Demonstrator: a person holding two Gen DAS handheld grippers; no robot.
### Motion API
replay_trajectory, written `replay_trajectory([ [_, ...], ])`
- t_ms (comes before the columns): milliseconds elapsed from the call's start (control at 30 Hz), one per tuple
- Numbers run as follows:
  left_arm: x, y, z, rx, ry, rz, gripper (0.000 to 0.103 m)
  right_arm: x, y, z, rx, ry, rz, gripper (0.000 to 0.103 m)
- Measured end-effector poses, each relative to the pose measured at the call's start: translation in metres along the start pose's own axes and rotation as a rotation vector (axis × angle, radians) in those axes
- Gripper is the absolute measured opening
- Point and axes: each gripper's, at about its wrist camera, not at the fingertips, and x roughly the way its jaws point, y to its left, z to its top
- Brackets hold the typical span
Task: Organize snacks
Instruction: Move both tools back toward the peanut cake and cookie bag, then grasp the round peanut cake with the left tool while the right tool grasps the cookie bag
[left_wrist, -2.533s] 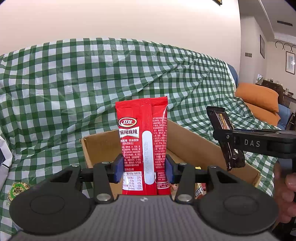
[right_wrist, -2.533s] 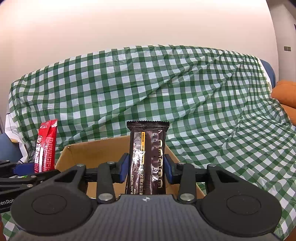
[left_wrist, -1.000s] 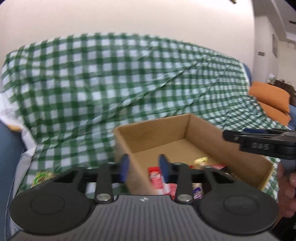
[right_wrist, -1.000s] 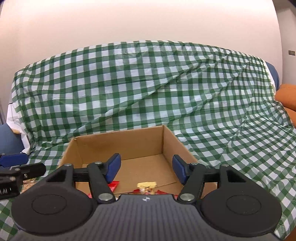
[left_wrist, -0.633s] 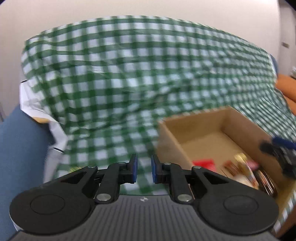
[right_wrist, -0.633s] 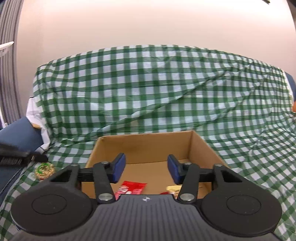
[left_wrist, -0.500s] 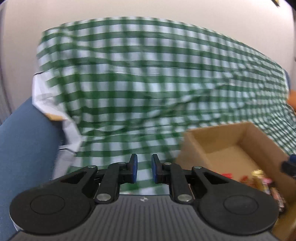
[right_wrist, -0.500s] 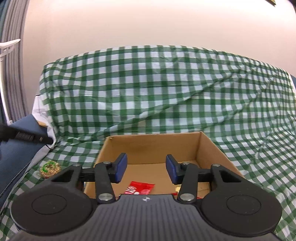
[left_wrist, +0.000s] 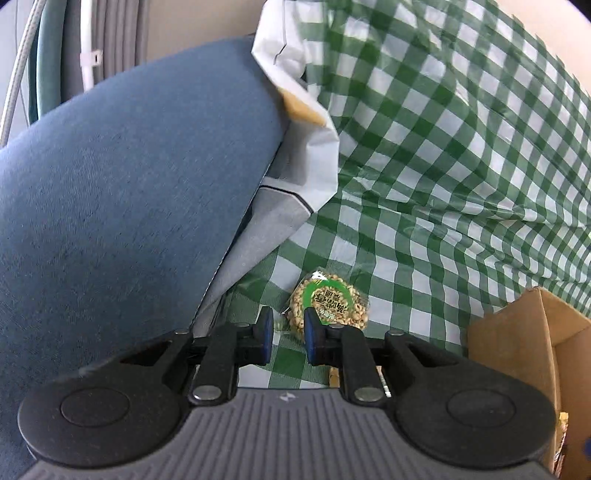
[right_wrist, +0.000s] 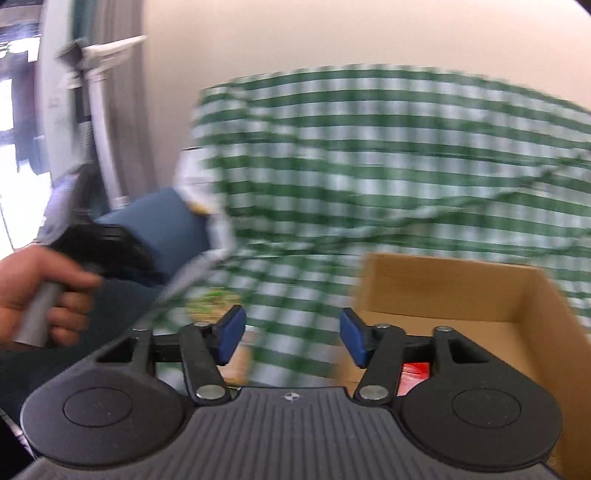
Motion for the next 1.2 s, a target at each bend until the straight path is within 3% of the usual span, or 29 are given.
replay_trajectory([
  [133,0.007,0.004,0.0,-0.016,0.02,-0.023,0.022,0.055,0.046,0.002,-0.045,0.07,0.039,0.073],
  [233,0.015,0.007,-0.001,-0.021,0.029,-0.029,0.04,0.1,0.062,-0.01,-0.023,0.122,0.011,0.081],
  [300,0.022,0.006,-0.001,-0.008,0.037,-0.038,0.042,0.122,0.063,-0.025,-0.005,0.15,-0.022,0.089],
  [467,0.039,-0.004,0.001,0.04,0.052,-0.031,0.046,0.16,0.058,-0.046,0.044,0.25,-0.058,0.089],
  [667,0.052,-0.02,-0.001,0.107,0.045,-0.039,0.07,0.194,0.065,-0.05,0.027,0.295,-0.083,0.089],
  [733,0.057,-0.028,-0.002,0.145,0.041,-0.038,0.078,0.199,0.065,-0.054,0.017,0.31,-0.08,0.085],
  [800,0.065,-0.033,-0.003,0.165,0.05,-0.032,0.082,0.197,0.063,-0.055,0.022,0.31,-0.072,0.066],
  [900,0.078,-0.041,-0.003,0.185,0.062,-0.02,0.083,0.19,0.062,-0.053,0.016,0.29,-0.112,0.057],
  [1200,0.111,-0.06,-0.014,0.285,0.104,0.037,0.089,0.173,0.034,-0.059,0.109,0.345,-0.198,0.056],
])
